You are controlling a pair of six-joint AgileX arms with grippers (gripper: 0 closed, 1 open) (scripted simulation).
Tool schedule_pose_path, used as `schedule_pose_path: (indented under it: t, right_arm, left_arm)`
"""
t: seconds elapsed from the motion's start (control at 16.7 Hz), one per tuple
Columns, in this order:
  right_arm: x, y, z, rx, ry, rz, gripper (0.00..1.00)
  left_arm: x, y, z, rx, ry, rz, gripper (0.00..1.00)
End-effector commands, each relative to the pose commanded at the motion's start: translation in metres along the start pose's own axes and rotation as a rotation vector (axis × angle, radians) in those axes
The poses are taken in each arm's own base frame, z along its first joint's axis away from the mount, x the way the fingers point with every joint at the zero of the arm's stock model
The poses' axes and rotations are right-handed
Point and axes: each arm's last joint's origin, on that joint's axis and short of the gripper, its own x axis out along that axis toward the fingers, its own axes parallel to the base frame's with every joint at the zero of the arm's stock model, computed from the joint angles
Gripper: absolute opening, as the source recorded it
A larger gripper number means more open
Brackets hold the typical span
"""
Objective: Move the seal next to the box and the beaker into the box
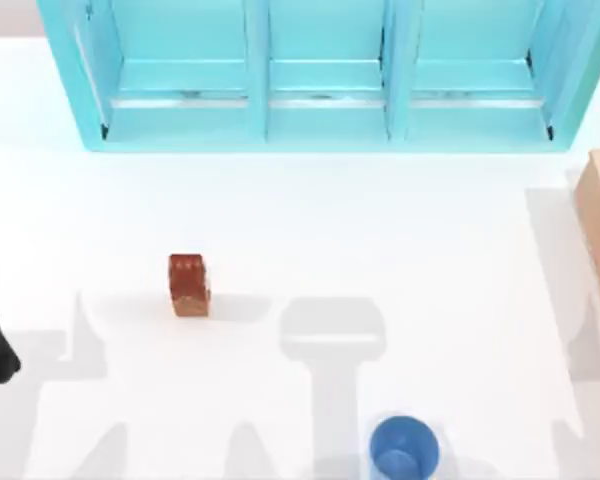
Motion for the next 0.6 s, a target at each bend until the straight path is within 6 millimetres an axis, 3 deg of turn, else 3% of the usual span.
schedule_pose_path:
  t: [0.3,0.48,0.6]
  right_arm:
    - [0.000,0.003,0.012,0.019,0.024,0.016,1.00]
    - [0.003,0.010,0.045,0.064,0.081,0.051,1.00]
    - [0.009,0.017,0.080,0.104,0.129,0.080,1.00]
  left_arm:
    - [0.000,0.000,0.000,0.000,0.000,0.000,1.00]
    - [0.000,0.000,0.000,0.000,0.000,0.000,1.00]
    - [0.000,0.000,0.000,0.000,0.000,0.000,1.00]
